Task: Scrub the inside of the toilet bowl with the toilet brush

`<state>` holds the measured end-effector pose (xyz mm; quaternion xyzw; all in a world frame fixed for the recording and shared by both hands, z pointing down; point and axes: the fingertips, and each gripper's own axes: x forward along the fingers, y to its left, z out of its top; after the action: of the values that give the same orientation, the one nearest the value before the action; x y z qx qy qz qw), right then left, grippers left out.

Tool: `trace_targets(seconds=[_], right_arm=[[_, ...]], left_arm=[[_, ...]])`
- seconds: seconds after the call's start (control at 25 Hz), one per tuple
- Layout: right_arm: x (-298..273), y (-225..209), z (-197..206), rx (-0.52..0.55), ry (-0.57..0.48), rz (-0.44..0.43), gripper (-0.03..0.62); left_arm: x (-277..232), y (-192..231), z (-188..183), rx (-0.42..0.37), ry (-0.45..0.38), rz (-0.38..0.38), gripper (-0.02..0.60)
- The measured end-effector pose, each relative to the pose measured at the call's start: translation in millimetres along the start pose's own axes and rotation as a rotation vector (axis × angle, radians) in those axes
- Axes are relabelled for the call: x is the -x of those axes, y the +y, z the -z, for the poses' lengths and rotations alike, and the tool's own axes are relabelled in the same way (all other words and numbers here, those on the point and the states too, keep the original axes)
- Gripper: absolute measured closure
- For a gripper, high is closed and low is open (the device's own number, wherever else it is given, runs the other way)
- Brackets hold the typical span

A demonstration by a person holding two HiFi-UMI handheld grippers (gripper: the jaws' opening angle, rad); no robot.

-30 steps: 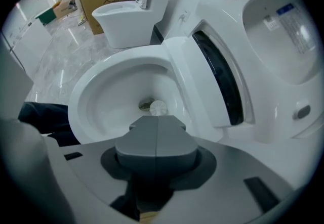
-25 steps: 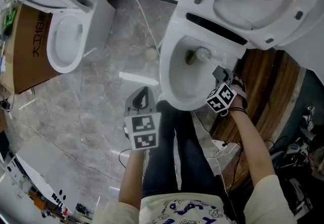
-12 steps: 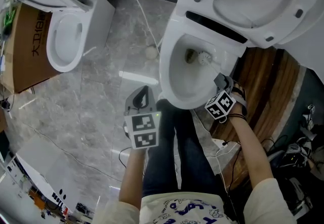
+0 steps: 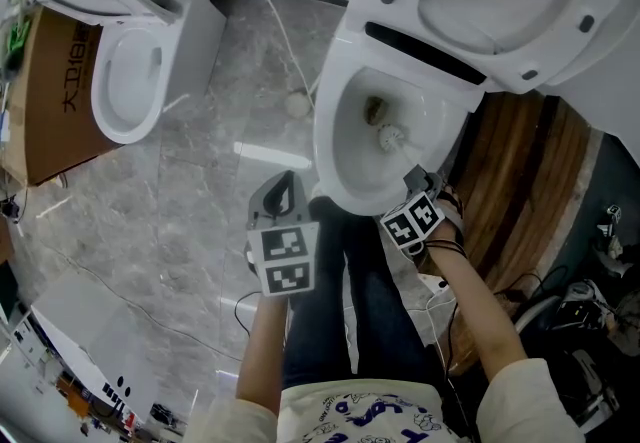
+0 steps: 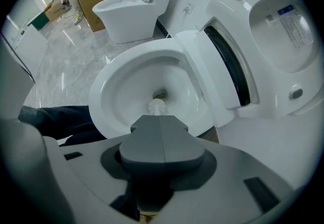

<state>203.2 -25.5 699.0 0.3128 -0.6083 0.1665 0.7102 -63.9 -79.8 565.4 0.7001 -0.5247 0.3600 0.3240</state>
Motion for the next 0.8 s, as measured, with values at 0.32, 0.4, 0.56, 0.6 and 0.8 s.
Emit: trace_targets(seconds=[0.32,0.4,0.56,0.6,0.8], right_arm=[[4,34,-21,-0.404,0.011,-0.210,0.424],[5,39,-27,-0.492,0.009,-0.254,0.424],[5,41,-41,-0.649,0.002,-0.335,0.424],[4,39,-43,-0.678,0.005,-0.346,0.424],[1,30,-63,-0.816,-0.014,-0.389,0.424]], left_arm=[[0,-2,2,0.009,0.001,0.005,0.580],[-1,-3,1,0.012,0.000,0.006,0.580],[-3,-6,0,0.022,-0.002,0.009,0.580],[-4,-7,-1,0.023,-0.003,0.012,0.580],[-8,-14,-1,0.024,-0.004,0.026,0.580]])
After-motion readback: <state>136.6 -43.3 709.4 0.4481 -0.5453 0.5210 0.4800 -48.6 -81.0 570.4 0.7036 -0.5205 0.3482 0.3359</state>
